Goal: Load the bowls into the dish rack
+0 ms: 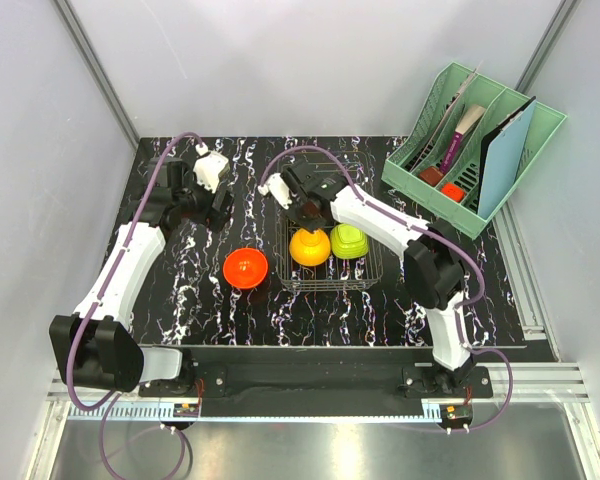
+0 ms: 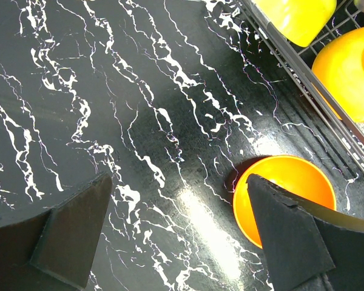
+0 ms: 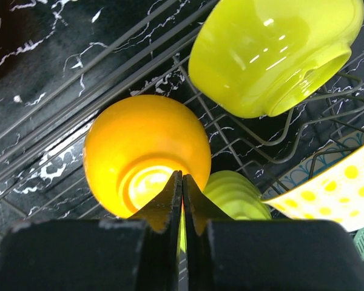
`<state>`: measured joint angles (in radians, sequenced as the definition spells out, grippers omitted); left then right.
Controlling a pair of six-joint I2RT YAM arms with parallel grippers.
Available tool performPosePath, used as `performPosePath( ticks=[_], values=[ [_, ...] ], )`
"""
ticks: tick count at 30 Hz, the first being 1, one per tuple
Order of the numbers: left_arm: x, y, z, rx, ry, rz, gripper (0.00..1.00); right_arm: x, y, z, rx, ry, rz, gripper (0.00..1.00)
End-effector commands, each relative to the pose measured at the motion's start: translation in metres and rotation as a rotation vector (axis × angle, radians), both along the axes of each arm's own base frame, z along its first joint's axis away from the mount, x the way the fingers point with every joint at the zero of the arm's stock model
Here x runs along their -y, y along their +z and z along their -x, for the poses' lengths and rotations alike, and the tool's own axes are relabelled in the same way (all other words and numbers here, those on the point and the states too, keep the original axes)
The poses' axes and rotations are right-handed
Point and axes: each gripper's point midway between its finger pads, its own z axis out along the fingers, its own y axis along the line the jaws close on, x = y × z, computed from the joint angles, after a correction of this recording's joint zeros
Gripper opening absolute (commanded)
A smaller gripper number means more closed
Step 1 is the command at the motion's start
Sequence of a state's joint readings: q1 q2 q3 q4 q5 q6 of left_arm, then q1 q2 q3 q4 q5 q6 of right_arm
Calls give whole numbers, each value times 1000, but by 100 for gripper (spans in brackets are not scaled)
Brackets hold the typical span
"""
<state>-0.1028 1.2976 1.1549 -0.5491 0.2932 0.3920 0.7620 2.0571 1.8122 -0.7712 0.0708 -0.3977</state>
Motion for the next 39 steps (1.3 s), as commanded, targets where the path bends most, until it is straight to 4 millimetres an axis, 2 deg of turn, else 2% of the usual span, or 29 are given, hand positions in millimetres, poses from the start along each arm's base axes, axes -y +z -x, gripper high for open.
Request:
performPosePath(
  ticks=[1,6,13,20,23,30,36,39],
  values=[
    [3,14,-5,62,-16,16,99,-5,22,-28,78,-69,-73,1],
    [2,11,-4,55,-15,14,99,-6,6,-30,55,-69,-57,1],
    [1,12,-4,59,-15,11,99,-3,-8,-17,-3,-35,-36,1],
    [3,17,-6,68,-19,19,99,8,-6,4,-65,28,0,1],
    [3,18,-6,70,-19,20,99,8,-5,18,-107,79,-5,1],
    [3,23,-6,78,-19,22,99,23,-5,50,-220,176,44,0],
    [4,23,-4,74,-21,22,99,42,-4,58,-227,212,122,0],
    [4,21,-4,70,-22,27,99,35,6,49,-180,184,73,0]
  ],
)
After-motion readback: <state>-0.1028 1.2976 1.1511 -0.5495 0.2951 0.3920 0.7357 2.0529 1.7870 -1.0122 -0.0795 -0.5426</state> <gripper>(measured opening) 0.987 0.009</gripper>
